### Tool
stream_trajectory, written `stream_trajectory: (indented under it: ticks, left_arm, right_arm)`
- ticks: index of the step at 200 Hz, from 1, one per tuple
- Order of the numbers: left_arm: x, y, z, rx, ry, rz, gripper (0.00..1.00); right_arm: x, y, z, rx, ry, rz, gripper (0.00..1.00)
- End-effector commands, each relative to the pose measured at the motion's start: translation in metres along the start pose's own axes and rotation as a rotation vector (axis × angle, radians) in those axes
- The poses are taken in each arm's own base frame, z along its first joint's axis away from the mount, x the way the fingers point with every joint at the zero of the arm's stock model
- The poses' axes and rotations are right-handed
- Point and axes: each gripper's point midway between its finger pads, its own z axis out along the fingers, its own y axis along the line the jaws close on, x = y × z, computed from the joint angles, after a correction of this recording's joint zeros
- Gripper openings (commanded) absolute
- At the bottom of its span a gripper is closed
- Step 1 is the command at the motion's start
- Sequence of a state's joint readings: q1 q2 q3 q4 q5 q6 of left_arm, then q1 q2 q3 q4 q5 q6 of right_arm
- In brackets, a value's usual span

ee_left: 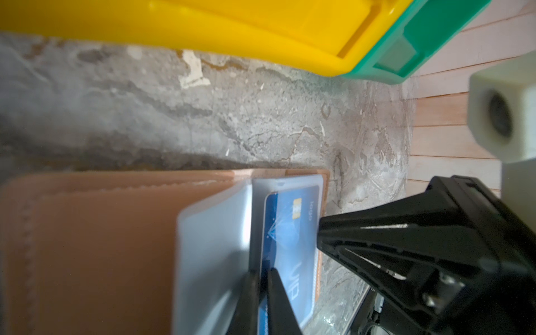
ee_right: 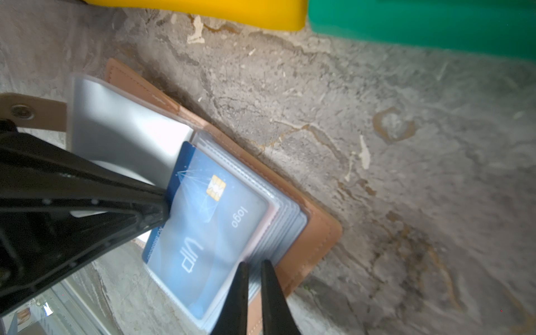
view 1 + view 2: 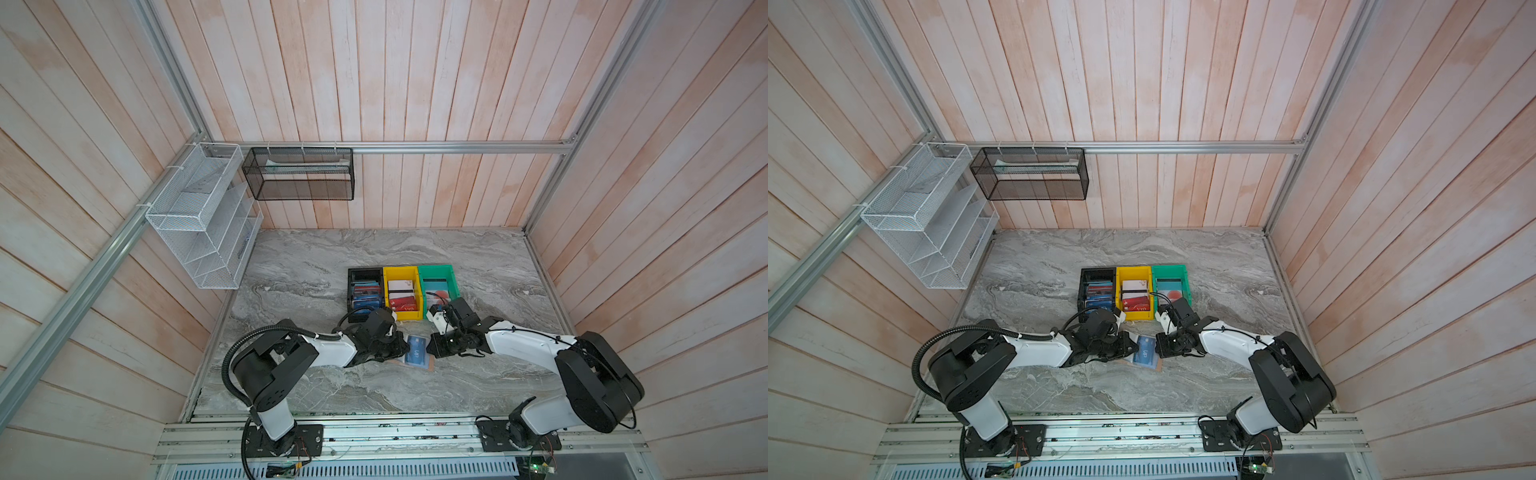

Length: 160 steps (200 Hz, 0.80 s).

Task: Take the credit cards out of the card holder
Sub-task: Take out the credit card from the card slot.

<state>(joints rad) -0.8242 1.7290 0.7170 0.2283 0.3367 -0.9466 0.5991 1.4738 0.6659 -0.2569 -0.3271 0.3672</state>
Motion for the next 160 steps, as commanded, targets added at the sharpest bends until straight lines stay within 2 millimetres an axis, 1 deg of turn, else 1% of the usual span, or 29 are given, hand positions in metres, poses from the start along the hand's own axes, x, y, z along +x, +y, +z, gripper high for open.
stream_trajectory:
  ticks: [1,49,102,118,160]
  left_arm:
    - [0.003,0.009,0.004,-0.018,0.014,-0.004,0.09]
    - [0.004,0.013,-0.001,-0.025,0.008,-0.006,0.0]
    - [0.004,0.02,-0.009,-0.034,-0.003,-0.01,0.0]
    - [0.006,0.025,-0.011,-0.051,-0.001,-0.013,0.0]
    - [0.003,0.03,-0.022,-0.089,-0.022,-0.002,0.0]
  right_arm:
    - [0.024,-0.018,0.007,0.059,0.073,0.033,0.13]
    - [0.024,-0.019,0.007,0.061,0.074,0.035,0.14]
    - [0.025,-0.021,0.007,0.066,0.079,0.039,0.13]
    - [0.025,-0.021,0.008,0.066,0.079,0.039,0.13]
    - [0.026,-0.021,0.009,0.067,0.088,0.041,0.13]
